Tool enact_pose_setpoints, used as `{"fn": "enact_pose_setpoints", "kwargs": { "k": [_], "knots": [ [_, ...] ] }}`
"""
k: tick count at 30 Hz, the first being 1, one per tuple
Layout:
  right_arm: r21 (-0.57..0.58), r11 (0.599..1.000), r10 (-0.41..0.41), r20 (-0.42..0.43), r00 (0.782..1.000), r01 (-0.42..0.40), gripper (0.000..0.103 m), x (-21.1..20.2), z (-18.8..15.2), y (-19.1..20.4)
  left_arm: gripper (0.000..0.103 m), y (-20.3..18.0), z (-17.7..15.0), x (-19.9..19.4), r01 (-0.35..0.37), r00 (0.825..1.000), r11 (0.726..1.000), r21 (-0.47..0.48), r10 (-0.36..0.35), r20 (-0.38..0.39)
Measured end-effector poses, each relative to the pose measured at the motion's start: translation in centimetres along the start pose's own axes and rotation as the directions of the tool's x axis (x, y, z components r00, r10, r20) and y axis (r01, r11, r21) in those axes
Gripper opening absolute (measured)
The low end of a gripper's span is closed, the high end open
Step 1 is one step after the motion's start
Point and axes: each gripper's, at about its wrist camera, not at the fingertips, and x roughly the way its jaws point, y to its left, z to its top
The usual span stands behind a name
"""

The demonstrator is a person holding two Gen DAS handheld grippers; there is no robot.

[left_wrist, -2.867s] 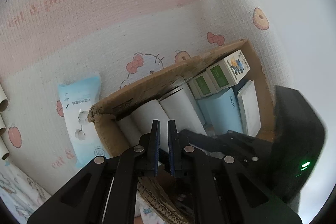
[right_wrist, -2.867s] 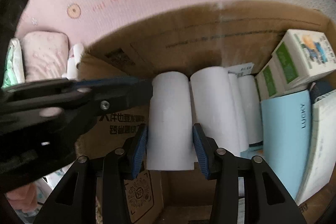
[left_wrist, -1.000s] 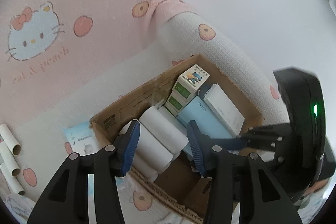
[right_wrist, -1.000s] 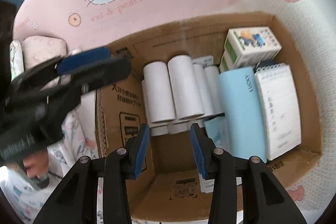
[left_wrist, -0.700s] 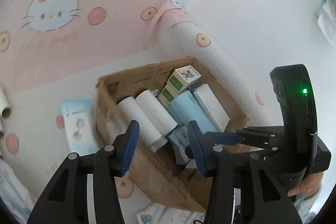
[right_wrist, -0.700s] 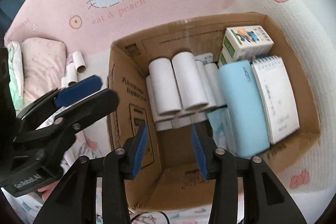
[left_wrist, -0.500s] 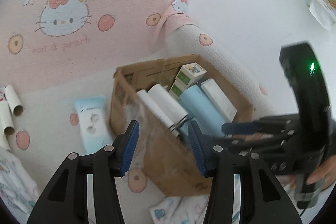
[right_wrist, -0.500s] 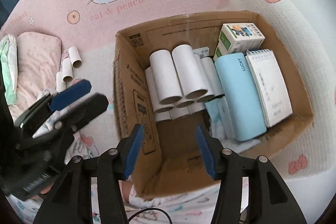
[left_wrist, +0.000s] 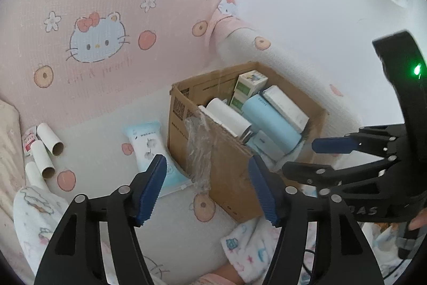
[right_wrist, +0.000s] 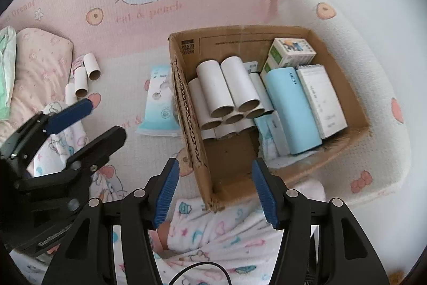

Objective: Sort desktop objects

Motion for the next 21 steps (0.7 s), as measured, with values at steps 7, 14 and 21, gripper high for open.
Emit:
{"fn": "enact_pose_setpoints", "kwargs": {
  "k": [7,14,21],
  "knots": [
    [-0.015,0.999,-0.042,0.068,0.997,0.043,0.063,-2.3,-1.5,0.7,0.079,-0.3,-0.3,-2.5,-0.013,1.0,1.0,-0.022,0.013,0.001],
    [-0.009,0.999,-0.046,0.107,0.993,0.048,0.063,-3.2,-2.6,1.1,0.079,-0.5,-1.6,-3.2,-0.082,0.996,0.996,-0.028,0.081,-0.021],
    [-0.004,0.998,-0.056,0.163,0.985,0.058,0.063,-5.4,-3.9,1.0,0.079,-1.6,-1.8,-5.5,-0.059,0.998,0.998,-0.033,0.061,0.035]
  ]
}}
